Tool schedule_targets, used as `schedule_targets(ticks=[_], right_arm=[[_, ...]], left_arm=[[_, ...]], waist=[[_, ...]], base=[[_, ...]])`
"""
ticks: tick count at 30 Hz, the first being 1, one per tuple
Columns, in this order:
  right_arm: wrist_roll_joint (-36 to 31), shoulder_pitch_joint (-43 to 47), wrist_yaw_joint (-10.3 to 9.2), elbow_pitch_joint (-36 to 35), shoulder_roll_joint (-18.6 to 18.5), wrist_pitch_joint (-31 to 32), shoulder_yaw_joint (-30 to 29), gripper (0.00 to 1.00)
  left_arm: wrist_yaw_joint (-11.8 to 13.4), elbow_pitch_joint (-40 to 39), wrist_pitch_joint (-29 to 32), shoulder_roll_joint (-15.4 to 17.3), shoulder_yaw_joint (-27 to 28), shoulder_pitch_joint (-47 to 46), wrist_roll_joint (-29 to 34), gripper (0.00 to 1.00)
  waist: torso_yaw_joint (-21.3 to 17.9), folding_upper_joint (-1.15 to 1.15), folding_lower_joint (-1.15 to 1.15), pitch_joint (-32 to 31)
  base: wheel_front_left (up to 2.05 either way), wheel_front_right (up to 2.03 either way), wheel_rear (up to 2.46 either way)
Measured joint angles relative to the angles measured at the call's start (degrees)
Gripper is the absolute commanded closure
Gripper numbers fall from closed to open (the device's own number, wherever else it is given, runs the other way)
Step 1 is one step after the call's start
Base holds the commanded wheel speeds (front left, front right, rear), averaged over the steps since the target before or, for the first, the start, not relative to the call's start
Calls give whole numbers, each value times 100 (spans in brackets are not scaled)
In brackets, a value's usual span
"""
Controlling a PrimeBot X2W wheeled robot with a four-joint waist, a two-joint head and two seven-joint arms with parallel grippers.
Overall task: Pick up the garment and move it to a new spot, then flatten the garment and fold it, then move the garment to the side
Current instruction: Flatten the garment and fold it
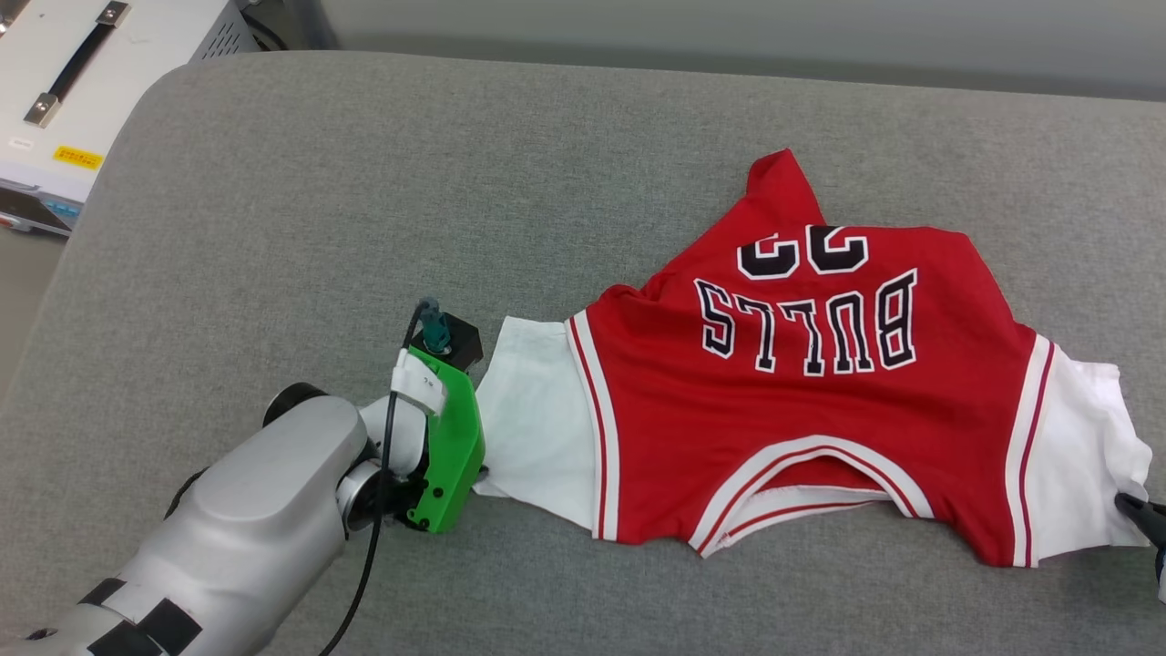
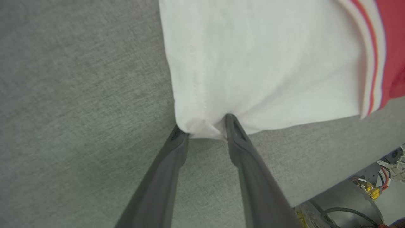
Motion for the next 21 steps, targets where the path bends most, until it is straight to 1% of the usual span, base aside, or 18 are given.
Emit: schedule_targets(ticks=[5,8,10,13,17,21], right_arm=[[-63,1,0,-67,42,-67,11,100],[-91,2,0,-171,59,-248,-14,100],[-99,13,0,-232,58,-368,-55,100],[-121,79,0,-368,43,-528,-159,100],[-125,205,0,-646,25,-688,-390,100],[-131,261,0,-1051,8,-809,-792,100]], left_arm=[[0,21,-668,38,-229,-18,-120,100],[0,-30,-1228,107,-318,-18,-115,100],[-1,-136,-1645,209,-363,-19,-49,100],[-1,-300,-2202,377,-254,-19,-41,100],[-1,-560,-2797,615,-32,-22,-40,100],[60,-966,-3266,848,247,-65,-22,100]], waist=[[19,0,0,-97],[32,0,0,-194],[37,0,0,-274],[47,0,0,-397],[66,-1,0,-547],[86,0,0,-659]], base=[[0,0,0],[0,0,0],[0,0,0],[0,0,0],[0,0,0],[0,0,0]])
